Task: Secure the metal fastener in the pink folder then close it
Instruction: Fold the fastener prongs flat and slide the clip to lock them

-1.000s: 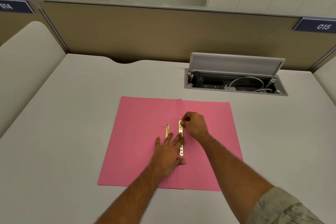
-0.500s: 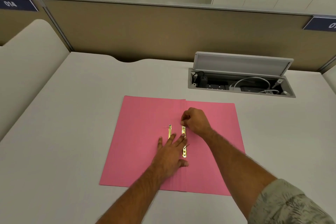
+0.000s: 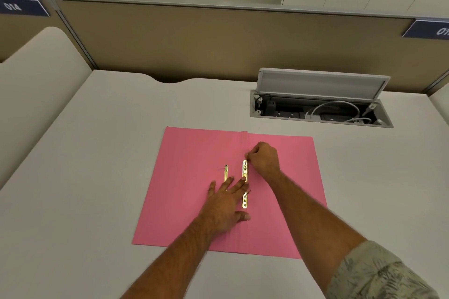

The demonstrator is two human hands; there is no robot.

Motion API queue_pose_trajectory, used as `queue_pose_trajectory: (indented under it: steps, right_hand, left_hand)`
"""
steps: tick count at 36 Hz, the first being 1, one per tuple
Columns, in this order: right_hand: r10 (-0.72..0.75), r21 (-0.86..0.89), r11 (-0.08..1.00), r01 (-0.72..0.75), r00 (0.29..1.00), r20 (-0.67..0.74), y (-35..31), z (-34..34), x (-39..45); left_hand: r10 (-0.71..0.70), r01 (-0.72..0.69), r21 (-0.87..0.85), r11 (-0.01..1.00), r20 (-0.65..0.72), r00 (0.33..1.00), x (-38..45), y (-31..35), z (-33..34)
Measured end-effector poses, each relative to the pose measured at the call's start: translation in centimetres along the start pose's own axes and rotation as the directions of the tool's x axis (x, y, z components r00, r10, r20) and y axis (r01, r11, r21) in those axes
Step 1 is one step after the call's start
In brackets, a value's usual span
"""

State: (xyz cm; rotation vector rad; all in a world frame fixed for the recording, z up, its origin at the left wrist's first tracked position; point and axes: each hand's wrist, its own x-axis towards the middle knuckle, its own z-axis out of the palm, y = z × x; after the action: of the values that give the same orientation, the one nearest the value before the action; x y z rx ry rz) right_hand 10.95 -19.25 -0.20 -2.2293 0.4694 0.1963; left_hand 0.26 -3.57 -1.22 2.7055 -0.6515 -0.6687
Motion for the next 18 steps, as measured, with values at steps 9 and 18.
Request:
queue_pose_trajectory:
  steps: [9,18]
  right_hand:
    - [0.082,0.105,0.991,-0.086,0.996,0.045,1.3,-1.6,-2.7]
    - [0.132,0.090,0.981,-0.170,0.937,0.325,2.1,-2.1,-8.4]
  left_hand:
    - [0.030,-0.030,0.016,0.999,0.018,0.999,0.1,-0.8,-0.3]
    - [0.043,-0.043,-0.007,0.999,-0.024,0.999,0.2,-1.4,0.0]
